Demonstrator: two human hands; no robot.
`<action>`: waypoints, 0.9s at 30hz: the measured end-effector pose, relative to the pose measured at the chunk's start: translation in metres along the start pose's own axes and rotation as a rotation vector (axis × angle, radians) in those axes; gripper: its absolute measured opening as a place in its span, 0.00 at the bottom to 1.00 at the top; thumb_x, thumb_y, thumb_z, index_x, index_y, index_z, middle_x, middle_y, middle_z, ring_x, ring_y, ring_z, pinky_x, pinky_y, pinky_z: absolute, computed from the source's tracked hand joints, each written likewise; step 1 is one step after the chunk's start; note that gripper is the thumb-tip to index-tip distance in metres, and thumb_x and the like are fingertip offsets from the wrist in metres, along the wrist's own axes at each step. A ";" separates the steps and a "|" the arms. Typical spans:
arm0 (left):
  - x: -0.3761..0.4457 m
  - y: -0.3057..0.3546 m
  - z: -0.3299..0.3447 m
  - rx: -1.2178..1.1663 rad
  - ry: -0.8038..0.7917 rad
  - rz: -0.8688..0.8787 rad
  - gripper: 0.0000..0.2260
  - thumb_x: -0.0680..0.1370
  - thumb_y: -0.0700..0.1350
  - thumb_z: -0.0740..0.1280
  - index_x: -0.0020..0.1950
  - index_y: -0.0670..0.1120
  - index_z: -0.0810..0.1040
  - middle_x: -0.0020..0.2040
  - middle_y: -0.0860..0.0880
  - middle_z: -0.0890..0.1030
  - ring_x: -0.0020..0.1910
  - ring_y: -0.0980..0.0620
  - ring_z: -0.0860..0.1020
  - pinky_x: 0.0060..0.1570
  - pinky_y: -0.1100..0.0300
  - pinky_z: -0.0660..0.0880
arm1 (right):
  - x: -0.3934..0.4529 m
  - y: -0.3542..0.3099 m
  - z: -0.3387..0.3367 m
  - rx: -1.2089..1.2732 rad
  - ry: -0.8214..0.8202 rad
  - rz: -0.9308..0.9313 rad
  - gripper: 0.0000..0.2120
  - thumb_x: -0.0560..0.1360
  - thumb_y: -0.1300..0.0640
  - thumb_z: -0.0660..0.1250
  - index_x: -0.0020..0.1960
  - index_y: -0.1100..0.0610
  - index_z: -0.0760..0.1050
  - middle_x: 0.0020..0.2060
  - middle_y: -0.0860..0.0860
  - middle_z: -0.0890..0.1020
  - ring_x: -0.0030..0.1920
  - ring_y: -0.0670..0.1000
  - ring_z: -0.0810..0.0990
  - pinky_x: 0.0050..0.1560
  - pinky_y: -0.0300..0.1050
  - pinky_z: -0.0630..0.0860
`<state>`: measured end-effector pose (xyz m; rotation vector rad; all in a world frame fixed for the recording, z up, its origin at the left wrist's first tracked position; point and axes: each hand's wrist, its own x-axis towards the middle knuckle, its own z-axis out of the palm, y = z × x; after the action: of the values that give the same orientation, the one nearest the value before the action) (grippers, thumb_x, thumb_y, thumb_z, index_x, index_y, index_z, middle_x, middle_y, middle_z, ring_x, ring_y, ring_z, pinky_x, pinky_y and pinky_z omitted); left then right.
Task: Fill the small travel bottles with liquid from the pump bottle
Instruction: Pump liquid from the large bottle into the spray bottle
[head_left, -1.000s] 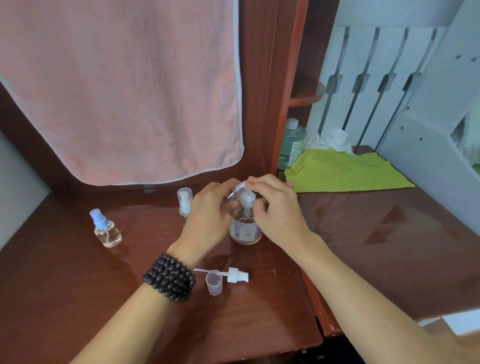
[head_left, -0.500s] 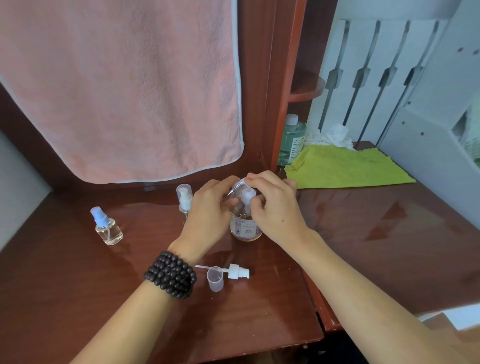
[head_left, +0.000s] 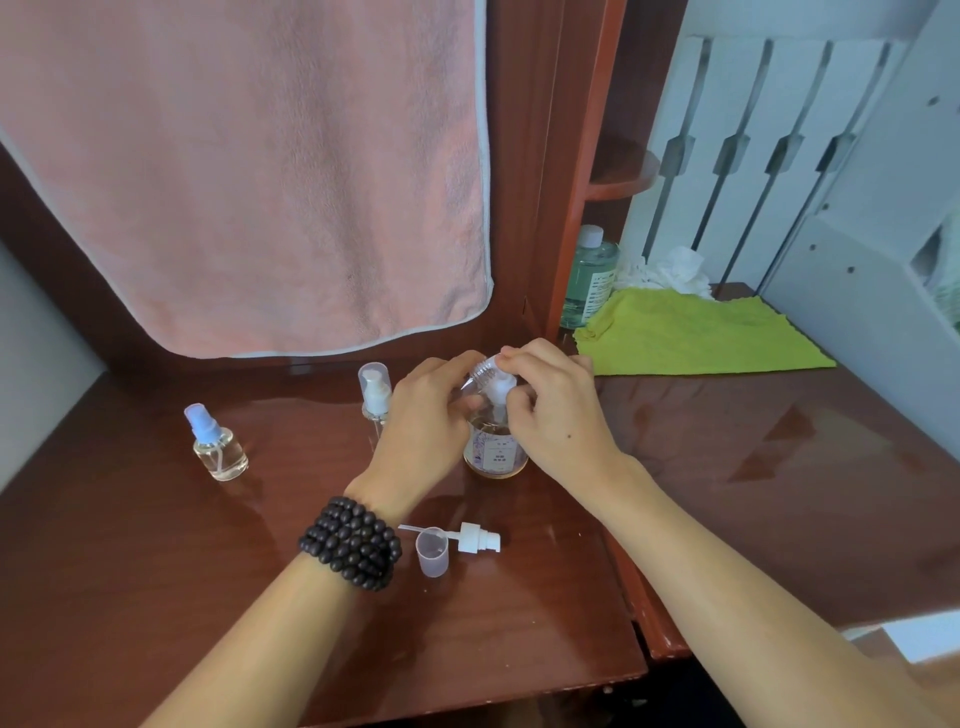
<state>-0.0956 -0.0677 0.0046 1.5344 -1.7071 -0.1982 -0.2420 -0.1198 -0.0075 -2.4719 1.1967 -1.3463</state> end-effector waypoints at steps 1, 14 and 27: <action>0.001 0.000 -0.002 -0.001 -0.001 0.002 0.17 0.76 0.34 0.68 0.61 0.50 0.80 0.41 0.50 0.75 0.44 0.52 0.75 0.48 0.71 0.67 | 0.000 -0.001 -0.001 0.004 0.013 -0.003 0.21 0.65 0.68 0.59 0.53 0.58 0.83 0.51 0.49 0.83 0.49 0.48 0.82 0.49 0.46 0.64; 0.001 -0.001 0.003 0.021 0.012 0.004 0.16 0.75 0.33 0.68 0.60 0.49 0.81 0.40 0.48 0.75 0.42 0.51 0.75 0.46 0.59 0.70 | 0.001 -0.001 0.001 -0.034 -0.035 -0.002 0.24 0.65 0.60 0.50 0.51 0.59 0.82 0.46 0.51 0.80 0.45 0.54 0.81 0.46 0.50 0.65; 0.005 0.000 -0.001 0.000 0.005 0.008 0.16 0.76 0.35 0.68 0.60 0.50 0.80 0.40 0.51 0.75 0.42 0.55 0.74 0.46 0.73 0.67 | 0.002 -0.003 0.000 -0.018 0.011 0.005 0.21 0.65 0.66 0.57 0.53 0.59 0.82 0.50 0.50 0.81 0.49 0.50 0.81 0.50 0.50 0.66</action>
<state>-0.0943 -0.0717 0.0078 1.5266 -1.7090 -0.1893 -0.2396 -0.1196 -0.0048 -2.4749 1.2220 -1.3551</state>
